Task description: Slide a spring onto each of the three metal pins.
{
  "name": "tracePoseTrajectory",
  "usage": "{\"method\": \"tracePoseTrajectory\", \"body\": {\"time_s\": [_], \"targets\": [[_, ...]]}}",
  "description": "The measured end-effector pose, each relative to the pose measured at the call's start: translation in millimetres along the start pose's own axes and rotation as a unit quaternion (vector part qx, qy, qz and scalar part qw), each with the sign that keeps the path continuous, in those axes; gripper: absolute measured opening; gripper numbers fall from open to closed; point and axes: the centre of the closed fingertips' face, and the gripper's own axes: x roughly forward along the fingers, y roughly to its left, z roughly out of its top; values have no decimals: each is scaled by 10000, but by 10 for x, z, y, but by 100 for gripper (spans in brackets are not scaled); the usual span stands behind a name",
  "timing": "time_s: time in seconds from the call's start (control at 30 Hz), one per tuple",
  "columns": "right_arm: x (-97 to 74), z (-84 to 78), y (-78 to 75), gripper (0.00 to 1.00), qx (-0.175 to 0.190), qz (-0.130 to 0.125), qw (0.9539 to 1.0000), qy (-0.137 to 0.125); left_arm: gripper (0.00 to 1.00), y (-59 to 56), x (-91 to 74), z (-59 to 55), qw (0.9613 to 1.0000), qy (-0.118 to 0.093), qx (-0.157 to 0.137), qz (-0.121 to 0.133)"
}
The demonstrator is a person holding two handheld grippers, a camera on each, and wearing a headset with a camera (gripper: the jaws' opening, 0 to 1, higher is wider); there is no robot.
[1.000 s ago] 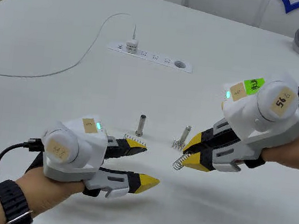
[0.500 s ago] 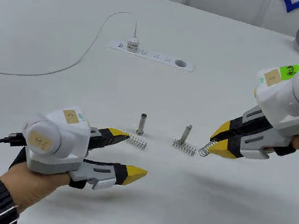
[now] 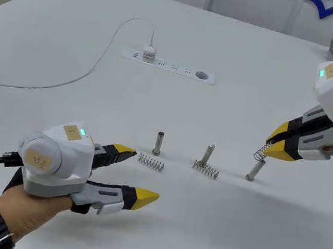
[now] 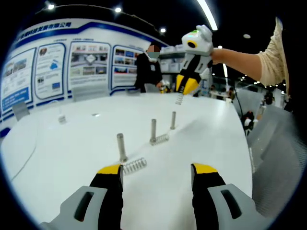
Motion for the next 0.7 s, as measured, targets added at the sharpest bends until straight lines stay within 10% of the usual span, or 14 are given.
{"method": "tracePoseTrajectory", "body": {"time_s": [0.27,0.7], "targets": [[122,-302,-197,12,-215,-155,9965,793,58,25,-25,-9,10000,6,-38,32],[267,-277,-161,12,-40,86,9974,707,58,54,-39,-32,9999,21,-62,86]]}}
